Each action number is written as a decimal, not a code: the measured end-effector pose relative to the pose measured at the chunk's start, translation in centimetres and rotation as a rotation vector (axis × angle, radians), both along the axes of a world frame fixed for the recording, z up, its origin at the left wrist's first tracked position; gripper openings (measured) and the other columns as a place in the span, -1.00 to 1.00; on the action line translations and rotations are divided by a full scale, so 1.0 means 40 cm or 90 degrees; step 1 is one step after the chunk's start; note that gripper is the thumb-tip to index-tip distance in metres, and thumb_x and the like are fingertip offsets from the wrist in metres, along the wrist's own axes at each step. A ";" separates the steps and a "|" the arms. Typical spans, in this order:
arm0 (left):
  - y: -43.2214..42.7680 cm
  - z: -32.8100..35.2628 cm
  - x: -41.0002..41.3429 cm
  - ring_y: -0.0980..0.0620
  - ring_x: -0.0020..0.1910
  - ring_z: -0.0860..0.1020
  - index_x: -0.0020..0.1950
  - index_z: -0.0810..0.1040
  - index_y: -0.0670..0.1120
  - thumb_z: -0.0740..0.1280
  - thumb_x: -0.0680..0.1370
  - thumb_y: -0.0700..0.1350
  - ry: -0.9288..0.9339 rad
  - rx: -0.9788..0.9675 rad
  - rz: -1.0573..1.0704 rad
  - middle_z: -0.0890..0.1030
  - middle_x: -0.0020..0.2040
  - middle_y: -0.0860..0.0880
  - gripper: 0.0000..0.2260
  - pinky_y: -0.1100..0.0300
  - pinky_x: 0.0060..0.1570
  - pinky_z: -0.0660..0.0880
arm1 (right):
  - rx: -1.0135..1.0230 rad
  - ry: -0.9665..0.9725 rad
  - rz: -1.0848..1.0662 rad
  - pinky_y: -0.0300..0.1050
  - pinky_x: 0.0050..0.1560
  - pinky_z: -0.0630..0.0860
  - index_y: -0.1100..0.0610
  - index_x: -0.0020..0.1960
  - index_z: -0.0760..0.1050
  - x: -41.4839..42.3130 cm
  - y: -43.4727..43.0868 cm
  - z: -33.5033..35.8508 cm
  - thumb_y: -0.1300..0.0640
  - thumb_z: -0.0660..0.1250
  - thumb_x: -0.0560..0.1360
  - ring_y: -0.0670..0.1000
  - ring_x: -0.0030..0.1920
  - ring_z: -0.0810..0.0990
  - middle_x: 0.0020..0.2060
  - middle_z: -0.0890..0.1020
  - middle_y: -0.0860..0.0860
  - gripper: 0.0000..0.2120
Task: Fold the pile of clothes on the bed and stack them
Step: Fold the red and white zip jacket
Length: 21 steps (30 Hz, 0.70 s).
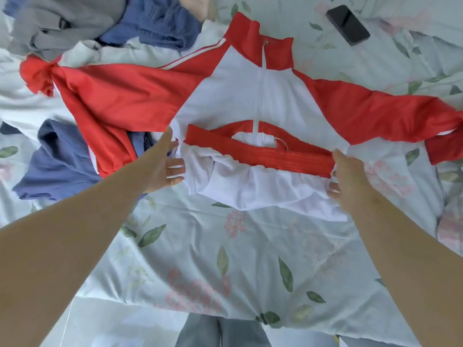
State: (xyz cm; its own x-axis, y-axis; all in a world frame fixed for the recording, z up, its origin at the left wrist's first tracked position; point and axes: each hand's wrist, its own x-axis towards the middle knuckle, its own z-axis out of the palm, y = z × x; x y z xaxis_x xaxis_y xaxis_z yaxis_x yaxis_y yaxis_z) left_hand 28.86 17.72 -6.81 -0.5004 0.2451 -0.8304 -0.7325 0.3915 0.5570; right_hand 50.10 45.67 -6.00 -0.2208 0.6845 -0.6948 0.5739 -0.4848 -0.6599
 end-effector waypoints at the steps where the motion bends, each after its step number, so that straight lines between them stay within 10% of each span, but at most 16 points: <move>1: 0.010 -0.014 0.019 0.03 -0.04 0.54 0.14 0.49 0.11 0.17 0.50 0.34 0.037 -0.019 -0.052 0.56 0.08 0.00 -0.61 0.14 -0.14 0.47 | 0.031 -0.013 0.083 0.01 -0.07 0.48 -0.04 0.46 0.17 0.002 -0.016 -0.012 -0.10 0.27 0.52 0.05 0.11 0.42 0.20 0.35 -0.06 -0.43; 6: 0.043 -0.078 0.089 -0.06 0.21 0.45 0.44 0.26 -0.04 0.42 0.47 -0.01 0.364 -0.149 -0.182 0.46 0.28 -0.07 -0.41 0.06 0.07 0.42 | 0.162 -0.071 0.298 -0.05 0.17 0.39 -0.07 0.54 -0.03 0.028 -0.048 -0.082 0.09 0.38 0.47 0.13 0.31 0.41 0.38 0.36 0.07 -0.20; 10: 0.067 -0.075 0.087 -0.07 0.26 0.40 0.49 0.18 0.00 0.43 0.47 -0.02 0.392 -0.161 -0.092 0.38 0.37 -0.05 -0.33 0.10 0.01 0.37 | 0.295 -0.167 0.394 0.08 0.25 0.40 -0.07 0.52 0.07 0.038 -0.023 -0.109 0.09 0.41 0.42 0.20 0.27 0.45 0.29 0.44 0.14 -0.22; 15: 0.046 -0.027 0.089 0.18 -0.16 0.53 0.02 0.50 0.07 0.42 0.47 0.03 0.399 -0.131 -0.164 0.56 -0.11 0.12 -0.82 0.33 -0.26 0.43 | 0.436 -0.227 0.502 0.00 0.06 0.41 0.21 -0.01 0.55 0.051 0.002 -0.103 0.13 0.45 0.37 0.24 0.06 0.54 -0.04 0.59 0.24 -0.76; 21: -0.081 0.053 0.173 -0.03 -0.32 0.49 -0.18 0.57 -0.11 0.35 0.54 -0.03 0.513 -0.156 -0.359 0.52 -0.41 0.00 -0.82 0.32 -0.35 0.33 | 0.481 -0.070 0.506 -0.18 -0.32 0.28 0.18 -0.37 0.35 0.205 -0.072 -0.025 0.26 0.45 0.36 0.12 -0.34 0.48 -0.39 0.55 0.10 -0.72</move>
State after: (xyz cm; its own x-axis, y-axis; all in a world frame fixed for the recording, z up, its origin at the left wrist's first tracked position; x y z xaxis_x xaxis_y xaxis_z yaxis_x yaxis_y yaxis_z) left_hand 35.77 14.48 -4.70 -0.7975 0.4870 -0.3562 0.1526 0.7340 0.6617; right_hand 58.31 42.80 -6.99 -0.7493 0.6315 -0.1994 0.6170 0.5563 -0.5567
